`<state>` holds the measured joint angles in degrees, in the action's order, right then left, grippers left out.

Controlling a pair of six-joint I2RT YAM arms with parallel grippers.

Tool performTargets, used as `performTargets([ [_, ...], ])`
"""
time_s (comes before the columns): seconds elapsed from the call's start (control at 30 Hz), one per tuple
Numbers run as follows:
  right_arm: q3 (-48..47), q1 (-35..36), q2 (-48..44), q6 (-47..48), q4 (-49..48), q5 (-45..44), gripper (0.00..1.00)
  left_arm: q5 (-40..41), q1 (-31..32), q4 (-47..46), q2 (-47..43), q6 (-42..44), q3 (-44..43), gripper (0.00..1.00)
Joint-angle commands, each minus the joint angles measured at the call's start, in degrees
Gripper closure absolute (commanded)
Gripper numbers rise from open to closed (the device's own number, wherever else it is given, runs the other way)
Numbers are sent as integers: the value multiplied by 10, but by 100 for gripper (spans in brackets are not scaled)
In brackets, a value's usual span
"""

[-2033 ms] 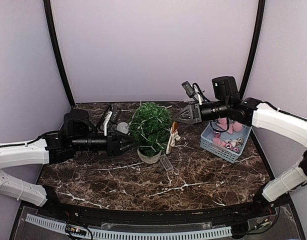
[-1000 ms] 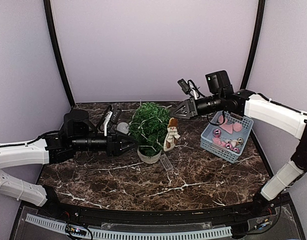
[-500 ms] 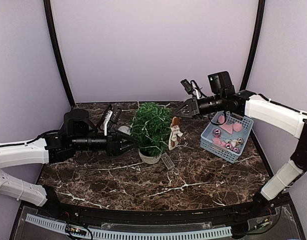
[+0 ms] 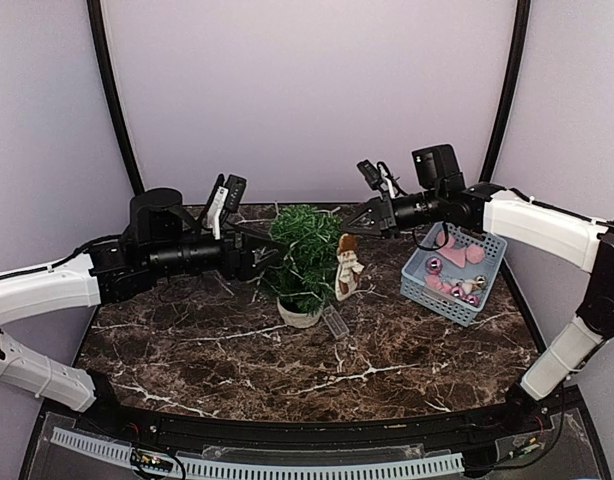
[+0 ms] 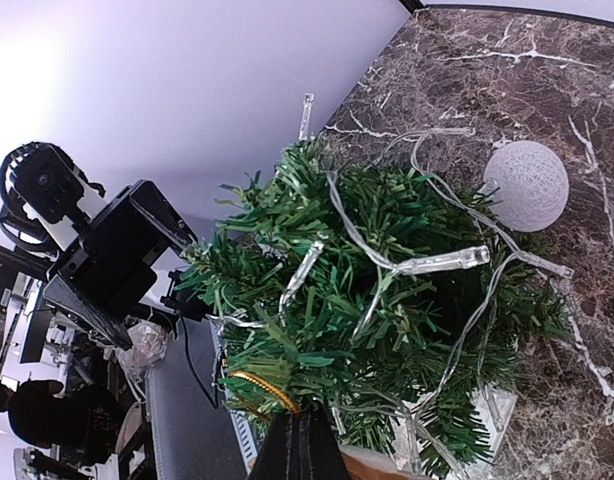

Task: Decorate the small christmas tree
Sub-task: Hang the snowman ornament on the branch.

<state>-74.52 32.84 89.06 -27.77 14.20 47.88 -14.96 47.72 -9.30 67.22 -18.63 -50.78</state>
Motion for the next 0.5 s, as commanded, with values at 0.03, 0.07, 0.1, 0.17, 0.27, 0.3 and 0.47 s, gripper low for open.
performTargets([
  [0.03,8,-3,10,-10,-31,19,100,13,-4,3,25,29,-36,27],
  [0.07,9,-4,11,-11,-32,21,100,13,-4,4,30,34,-39,28],
  [0.1,10,-3,11,-13,-33,23,100,13,-4,4,32,37,-46,29],
  [0.17,12,-2,11,-14,-36,26,100,13,-4,6,37,45,-55,31],
  [0.27,18,-2,11,-17,-40,26,100,13,-4,7,43,55,-64,32],
  [0.3,20,-2,11,-19,-42,26,100,13,-4,7,43,57,-67,33],
  [0.47,25,2,14,-23,-53,27,100,12,-4,9,50,68,-81,33],
])
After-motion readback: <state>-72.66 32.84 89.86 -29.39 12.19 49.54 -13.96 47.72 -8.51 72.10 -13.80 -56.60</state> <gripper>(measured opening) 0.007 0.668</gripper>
